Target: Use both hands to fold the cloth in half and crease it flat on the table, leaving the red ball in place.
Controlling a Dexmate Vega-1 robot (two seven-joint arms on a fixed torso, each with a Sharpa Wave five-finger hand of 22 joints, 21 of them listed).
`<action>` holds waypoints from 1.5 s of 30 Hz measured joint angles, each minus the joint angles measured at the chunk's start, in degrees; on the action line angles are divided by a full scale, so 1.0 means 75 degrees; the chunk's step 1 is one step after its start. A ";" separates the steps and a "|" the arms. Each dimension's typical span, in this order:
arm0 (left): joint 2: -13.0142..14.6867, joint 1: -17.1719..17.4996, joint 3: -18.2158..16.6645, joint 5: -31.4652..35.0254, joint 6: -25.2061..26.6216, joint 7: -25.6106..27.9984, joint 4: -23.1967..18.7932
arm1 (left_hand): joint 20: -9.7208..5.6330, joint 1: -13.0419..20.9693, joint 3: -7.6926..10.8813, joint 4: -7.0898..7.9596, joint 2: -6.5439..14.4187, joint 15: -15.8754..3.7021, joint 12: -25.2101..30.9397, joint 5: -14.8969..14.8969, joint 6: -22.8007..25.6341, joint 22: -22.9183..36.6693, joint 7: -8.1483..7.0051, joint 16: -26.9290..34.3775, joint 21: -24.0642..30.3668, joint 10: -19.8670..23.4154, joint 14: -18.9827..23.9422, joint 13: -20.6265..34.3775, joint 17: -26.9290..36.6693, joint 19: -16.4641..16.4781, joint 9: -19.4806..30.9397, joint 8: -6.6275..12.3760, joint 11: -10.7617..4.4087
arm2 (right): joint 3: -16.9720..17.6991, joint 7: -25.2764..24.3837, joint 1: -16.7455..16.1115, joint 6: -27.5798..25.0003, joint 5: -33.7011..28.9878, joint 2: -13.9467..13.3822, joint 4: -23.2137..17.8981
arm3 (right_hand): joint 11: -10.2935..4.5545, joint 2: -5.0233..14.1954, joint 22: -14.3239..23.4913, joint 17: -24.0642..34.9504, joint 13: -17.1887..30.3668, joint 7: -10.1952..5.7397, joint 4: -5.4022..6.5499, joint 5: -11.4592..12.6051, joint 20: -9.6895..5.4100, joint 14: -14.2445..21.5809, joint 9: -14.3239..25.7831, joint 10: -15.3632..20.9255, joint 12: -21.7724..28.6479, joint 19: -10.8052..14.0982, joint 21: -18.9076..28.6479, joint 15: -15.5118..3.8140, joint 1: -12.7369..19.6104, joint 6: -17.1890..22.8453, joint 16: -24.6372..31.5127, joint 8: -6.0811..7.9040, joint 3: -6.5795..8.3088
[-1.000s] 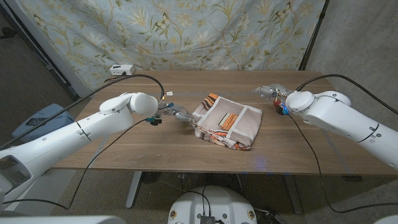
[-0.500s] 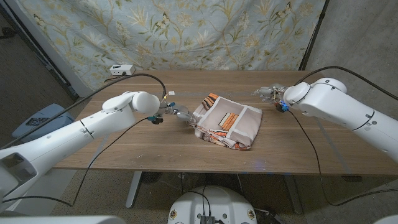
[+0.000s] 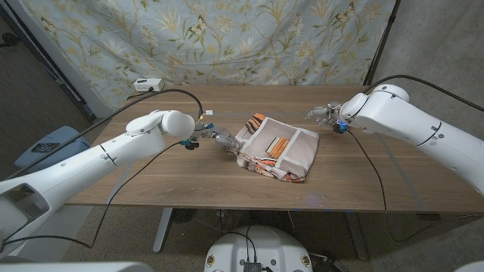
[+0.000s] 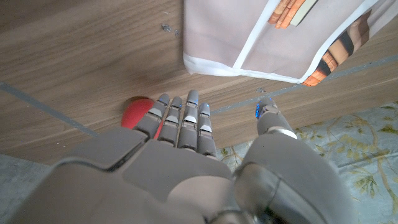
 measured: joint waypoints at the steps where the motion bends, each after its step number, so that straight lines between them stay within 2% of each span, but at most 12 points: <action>1: 0.0000 0.0000 0.0000 -0.0003 -0.0018 -0.0002 0.0000 | 0.0000 0.0000 0.0000 0.0000 0.0000 0.0000 0.0000 0.0000 0.0000 0.0000 0.0000 0.0000 0.0000 0.0000 0.0000 0.0000 0.0000 0.0000 0.0000 0.0000 0.0000 | -0.0080 0.0000 0.0073 0.0000 0.0000 0.0015 0.0044 | -0.0026 -0.0025 0.0000 0.0000 0.0007 0.0000 0.0000 0.0000 0.0000 0.0000 0.0009 0.0026 0.0005 0.0000 0.0000 0.0000 0.0025 0.0000 -0.0001 0.0000 0.0000; 17: -0.0058 -0.0063 0.0006 -0.0032 -0.0185 -0.0038 0.0128 | 0.0001 0.0000 0.0031 -0.0031 0.0000 0.0000 -0.0036 0.0000 0.0000 0.0001 0.0000 0.0000 0.0000 0.0027 -0.0001 -0.0001 0.0021 0.0001 0.0000 0.0000 0.0027 | -0.0664 0.0179 0.0592 -0.0177 -0.0035 0.0056 0.0463 | -0.0066 -0.0060 -0.0001 0.0035 0.0044 -0.0047 0.0000 0.0000 0.0000 0.0083 0.0008 0.0065 0.0058 0.0001 0.0000 -0.0084 0.0141 0.0106 -0.0003 0.0000 -0.0001; 18: -0.0133 -0.0126 0.0045 -0.0032 -0.0190 -0.0042 0.0214 | 0.0001 0.0000 0.0031 -0.0031 0.0000 0.0000 -0.0036 0.0000 0.0000 0.0001 0.0000 0.0000 0.0000 0.0027 -0.0001 -0.0001 0.0021 0.0001 0.0000 0.0000 0.0027 | -0.0721 0.0378 0.0633 -0.0192 -0.0108 0.0057 0.0505 | -0.0066 -0.0060 -0.0001 0.0035 0.0044 -0.0067 0.0000 0.0000 0.0000 0.0083 0.0009 0.0065 0.0058 0.0002 0.0000 -0.0084 0.0141 0.0125 -0.0003 0.0000 -0.0001; 22: -0.0155 -0.0129 0.0058 -0.0032 -0.0192 -0.0049 0.0219 | 0.0001 0.0000 0.0030 -0.0031 0.0000 0.0000 -0.0035 0.0000 0.0000 0.0001 0.0000 0.0000 0.0000 0.0027 -0.0001 -0.0002 0.0020 0.0001 0.0000 0.0000 0.0027 | -0.0899 0.0503 0.0750 -0.0178 -0.0192 0.0065 0.0618 | -0.0107 -0.0060 -0.0001 0.0035 0.0044 -0.0067 0.0000 0.0000 0.0000 0.0145 0.0008 0.0106 0.0074 0.0002 0.0006 -0.0145 0.0140 0.0125 0.0031 0.0028 -0.0001; 27: -0.0179 -0.0129 0.0075 -0.0033 -0.0192 -0.0051 0.0219 | 0.0001 0.0000 0.0007 -0.0054 0.0000 0.0000 -0.0065 0.0000 -0.0001 0.0001 0.0000 0.0000 0.0000 0.0026 -0.0001 -0.0002 0.0020 0.0001 0.0000 0.0000 0.0027 | -0.0958 0.0598 0.0779 -0.0144 -0.0264 0.0069 0.0651 | -0.0162 -0.0073 -0.0022 0.0035 0.0077 -0.0096 0.0000 0.0000 -0.0032 0.0218 0.0008 0.0161 0.0087 0.0029 0.0034 -0.0219 0.0213 0.0205 0.0042 0.0028 -0.0001; 29: -0.0186 -0.0129 0.0084 -0.0035 -0.0187 -0.0058 0.0218 | 0.0001 0.0000 -0.0003 -0.0064 0.0000 0.0000 -0.0065 0.0000 0.0000 0.0001 0.0000 0.0000 0.0000 0.0026 -0.0001 -0.0002 0.0020 0.0001 0.0000 0.0000 0.0027 | -0.1155 0.0659 0.0882 -0.0115 -0.0305 0.0088 0.0805 | -0.0203 -0.0101 -0.0022 0.0035 0.0077 -0.0132 0.0000 0.0000 -0.0069 0.0219 0.0008 0.0201 0.0147 -0.0008 0.0033 -0.0220 0.0241 0.0251 0.0042 0.0028 -0.0001; 45: -0.0280 -0.0175 0.0166 -0.0030 -0.0155 -0.0097 0.0214 | 0.0001 0.0000 -0.0003 -0.0063 0.0000 0.0000 -0.0065 0.0000 -0.0001 0.0001 0.0000 0.0000 0.0000 0.0025 -0.0001 0.0001 0.0019 0.0002 -0.0001 -0.0053 0.0028 | -0.1398 0.0956 0.0958 0.0096 -0.0453 0.0152 0.1112 | -0.0202 -0.0111 -0.0021 0.0070 0.0113 -0.0096 0.0000 0.0000 -0.0071 0.0219 0.0007 0.0201 0.0147 -0.0010 0.0031 -0.0220 0.0371 0.0287 0.0042 0.0028 -0.0001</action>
